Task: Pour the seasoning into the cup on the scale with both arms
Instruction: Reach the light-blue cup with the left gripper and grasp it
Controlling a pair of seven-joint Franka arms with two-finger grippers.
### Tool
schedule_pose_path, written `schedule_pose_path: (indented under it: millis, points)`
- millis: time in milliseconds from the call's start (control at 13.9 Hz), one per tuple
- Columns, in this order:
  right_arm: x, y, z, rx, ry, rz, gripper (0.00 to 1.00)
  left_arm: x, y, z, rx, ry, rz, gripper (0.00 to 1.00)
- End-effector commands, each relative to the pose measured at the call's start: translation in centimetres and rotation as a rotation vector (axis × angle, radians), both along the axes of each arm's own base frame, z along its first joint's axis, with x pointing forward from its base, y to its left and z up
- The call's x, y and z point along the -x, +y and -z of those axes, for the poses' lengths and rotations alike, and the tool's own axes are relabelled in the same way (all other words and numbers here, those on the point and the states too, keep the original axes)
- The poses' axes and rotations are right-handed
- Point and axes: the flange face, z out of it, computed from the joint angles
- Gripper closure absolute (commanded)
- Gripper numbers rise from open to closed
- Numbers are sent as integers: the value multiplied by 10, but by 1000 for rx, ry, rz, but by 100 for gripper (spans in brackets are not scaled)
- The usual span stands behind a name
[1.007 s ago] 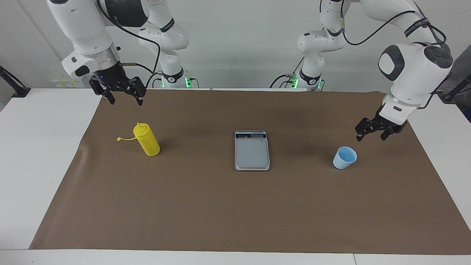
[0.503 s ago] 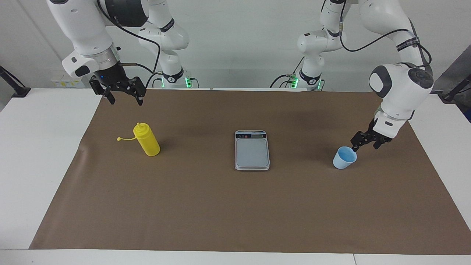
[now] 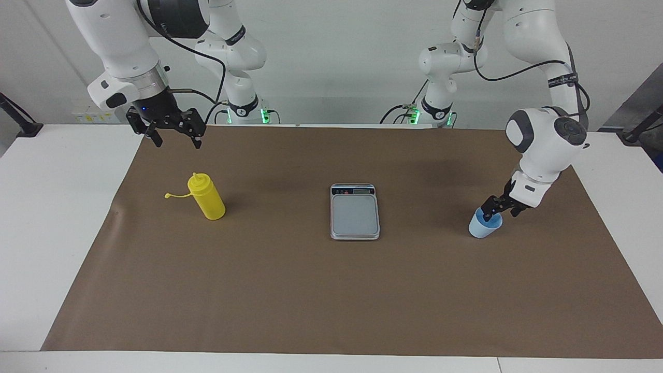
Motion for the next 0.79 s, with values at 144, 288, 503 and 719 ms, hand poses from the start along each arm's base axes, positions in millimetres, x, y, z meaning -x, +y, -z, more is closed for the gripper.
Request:
schedule_pose_path:
  millis: [144,288,503,719]
  points:
    - [10,-1,0,13,-1,1,0,0,-2,13,-2,-10,-9,0]
    - [11,-1,2,13,2,1,0,-1,-2,17,-1,-5,-7,0]
    - [11,0,2,13,2,0,0,-1,-7,20,0,5,2,23]
    - [11,0,2,13,2,1,0,-1,-5,18,-1,21,23,100]
